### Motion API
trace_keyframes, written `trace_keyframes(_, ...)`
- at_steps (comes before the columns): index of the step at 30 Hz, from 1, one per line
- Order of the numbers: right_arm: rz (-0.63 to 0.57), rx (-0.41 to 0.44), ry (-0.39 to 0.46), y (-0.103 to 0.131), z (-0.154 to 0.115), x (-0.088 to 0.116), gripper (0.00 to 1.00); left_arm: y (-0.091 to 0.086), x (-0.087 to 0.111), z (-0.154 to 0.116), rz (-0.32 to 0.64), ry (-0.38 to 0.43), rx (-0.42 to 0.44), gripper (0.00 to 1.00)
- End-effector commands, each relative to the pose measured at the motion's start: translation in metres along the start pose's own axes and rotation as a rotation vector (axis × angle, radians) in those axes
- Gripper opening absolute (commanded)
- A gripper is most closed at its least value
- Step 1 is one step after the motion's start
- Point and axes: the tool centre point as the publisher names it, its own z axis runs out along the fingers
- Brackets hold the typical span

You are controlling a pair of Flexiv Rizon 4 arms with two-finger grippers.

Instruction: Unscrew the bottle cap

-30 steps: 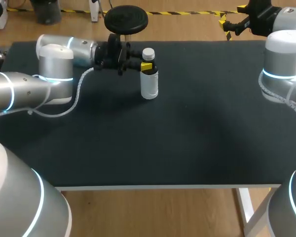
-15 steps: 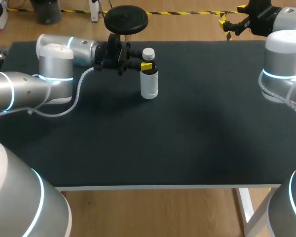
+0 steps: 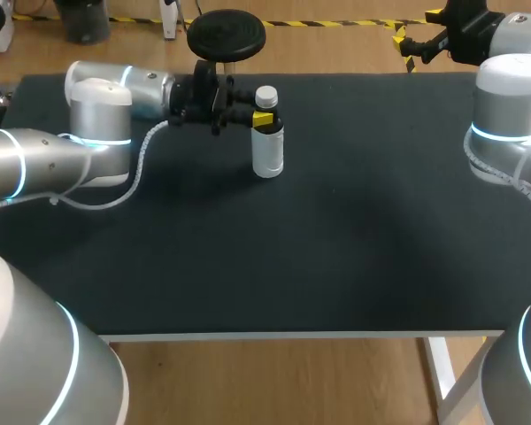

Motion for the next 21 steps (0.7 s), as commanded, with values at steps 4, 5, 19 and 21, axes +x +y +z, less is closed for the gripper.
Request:
trace_keyframes(4,0.000,0.000,0.000,0.000,0.000,0.000,1.00,0.001,-0.003,-0.001,-0.001,0.007,0.001,0.00)
trace_keyframes(5,-0.004,0.002,0.019,0.000,0.002,0.001,1.00,0.001,-0.003,-0.001,-0.001,0.007,0.001,0.00)
trace_keyframes(19,-0.040,-0.089,0.384,0.010,0.031,0.043,1.00,0.001,-0.003,-0.001,-0.001,0.007,0.001,0.00)
trace_keyframes(21,-0.030,-0.102,0.439,0.013,0.038,0.053,1.00,0.001,-0.003,-0.001,-0.001,0.007,0.001,0.00)
